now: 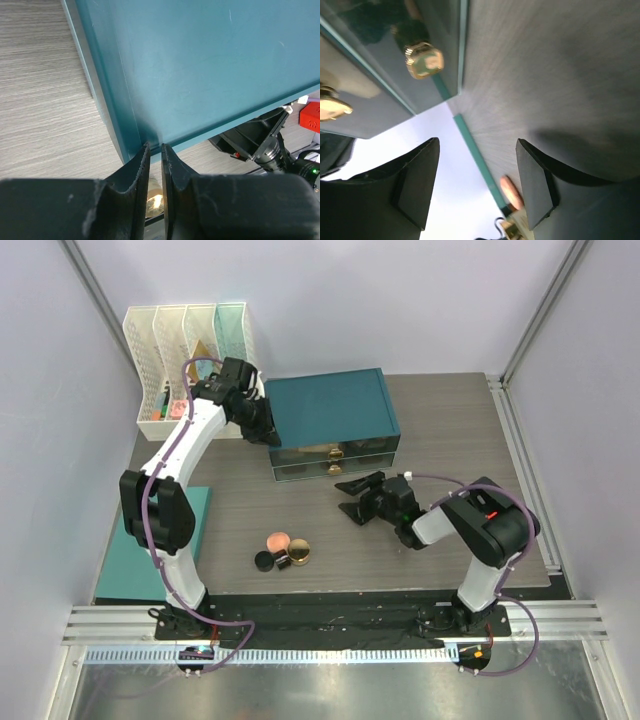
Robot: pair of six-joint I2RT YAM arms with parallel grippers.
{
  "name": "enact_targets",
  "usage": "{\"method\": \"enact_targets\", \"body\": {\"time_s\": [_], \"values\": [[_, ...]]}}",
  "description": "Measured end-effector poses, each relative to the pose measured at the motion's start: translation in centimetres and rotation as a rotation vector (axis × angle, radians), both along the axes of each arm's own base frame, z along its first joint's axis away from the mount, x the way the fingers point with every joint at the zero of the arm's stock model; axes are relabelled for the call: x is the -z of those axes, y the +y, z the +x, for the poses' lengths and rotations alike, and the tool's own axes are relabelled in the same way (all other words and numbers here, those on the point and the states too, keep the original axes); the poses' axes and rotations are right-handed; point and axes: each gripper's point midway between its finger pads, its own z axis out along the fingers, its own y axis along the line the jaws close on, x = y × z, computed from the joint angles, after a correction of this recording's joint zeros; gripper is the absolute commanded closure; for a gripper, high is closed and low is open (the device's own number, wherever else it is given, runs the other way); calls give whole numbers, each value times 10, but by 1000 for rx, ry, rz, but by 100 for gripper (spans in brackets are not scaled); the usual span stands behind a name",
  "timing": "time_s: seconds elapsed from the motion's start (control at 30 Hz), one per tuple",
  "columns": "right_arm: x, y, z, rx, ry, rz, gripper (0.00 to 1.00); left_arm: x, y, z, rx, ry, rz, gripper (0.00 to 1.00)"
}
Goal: Organize the makeup
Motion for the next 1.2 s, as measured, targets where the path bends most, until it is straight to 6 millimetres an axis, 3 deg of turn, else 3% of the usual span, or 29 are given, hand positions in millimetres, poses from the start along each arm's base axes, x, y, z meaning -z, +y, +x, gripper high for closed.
{"method": "enact_targets", "body": {"time_s": [0.27, 0.7, 0.97, 1.2], "values": [[-22, 16, 30, 30, -75, 93, 33, 0, -1, 0, 3, -1, -5, 82], [-15, 24, 55, 62, -30, 36, 34, 0, -1, 0, 16, -7, -6, 81], [1, 18, 56, 94, 28, -22, 36, 0, -1, 0, 30, -13, -4, 81], [0, 15, 59, 137, 44, -1, 37, 0, -1, 0, 31, -14, -4, 81]]}}
